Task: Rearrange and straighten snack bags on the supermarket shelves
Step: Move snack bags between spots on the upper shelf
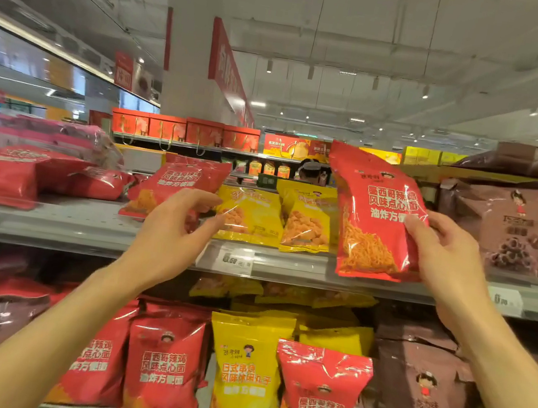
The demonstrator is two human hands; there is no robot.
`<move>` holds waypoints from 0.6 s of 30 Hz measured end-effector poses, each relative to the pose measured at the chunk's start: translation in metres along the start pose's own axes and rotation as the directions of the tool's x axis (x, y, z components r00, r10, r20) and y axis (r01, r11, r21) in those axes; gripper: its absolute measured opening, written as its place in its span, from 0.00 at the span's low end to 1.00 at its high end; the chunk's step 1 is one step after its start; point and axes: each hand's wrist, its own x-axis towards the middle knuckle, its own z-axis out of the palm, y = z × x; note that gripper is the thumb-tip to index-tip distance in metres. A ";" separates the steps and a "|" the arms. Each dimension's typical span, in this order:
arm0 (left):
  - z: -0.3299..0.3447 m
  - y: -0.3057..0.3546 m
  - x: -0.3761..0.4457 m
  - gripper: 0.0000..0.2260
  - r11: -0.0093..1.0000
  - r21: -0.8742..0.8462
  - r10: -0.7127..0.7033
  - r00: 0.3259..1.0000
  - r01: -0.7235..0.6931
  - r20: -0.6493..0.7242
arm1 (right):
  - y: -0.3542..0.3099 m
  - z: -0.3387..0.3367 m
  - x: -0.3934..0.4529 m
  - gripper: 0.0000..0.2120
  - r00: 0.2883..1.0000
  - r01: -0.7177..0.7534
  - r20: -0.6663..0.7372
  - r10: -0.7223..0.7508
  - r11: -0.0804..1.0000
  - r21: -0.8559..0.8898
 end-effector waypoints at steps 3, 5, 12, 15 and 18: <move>-0.034 -0.024 -0.011 0.08 0.997 -0.071 0.000 1.000 0.000 0.005 | -0.011 0.029 -0.017 0.04 0.999 -0.007 -0.046 0.007 1.000 -0.014; -0.063 -0.043 -0.017 0.08 0.994 -0.107 -0.002 1.000 0.003 0.011 | -0.017 0.052 -0.033 0.04 0.998 -0.010 -0.055 0.009 1.000 -0.021; -0.157 -0.114 -0.019 0.09 0.996 -0.065 0.052 0.999 -0.053 -0.016 | -0.038 0.147 -0.088 0.05 0.992 -0.101 -0.072 0.104 0.994 0.051; -0.189 -0.140 -0.012 0.09 0.977 0.124 0.181 0.983 -0.176 -0.031 | -0.049 0.188 -0.102 0.07 0.991 -0.111 -0.068 0.116 0.992 0.065; -0.216 -0.159 0.001 0.14 0.925 0.310 0.231 0.973 -0.221 0.005 | -0.063 0.229 -0.107 0.07 0.994 -0.097 -0.044 0.099 0.994 0.052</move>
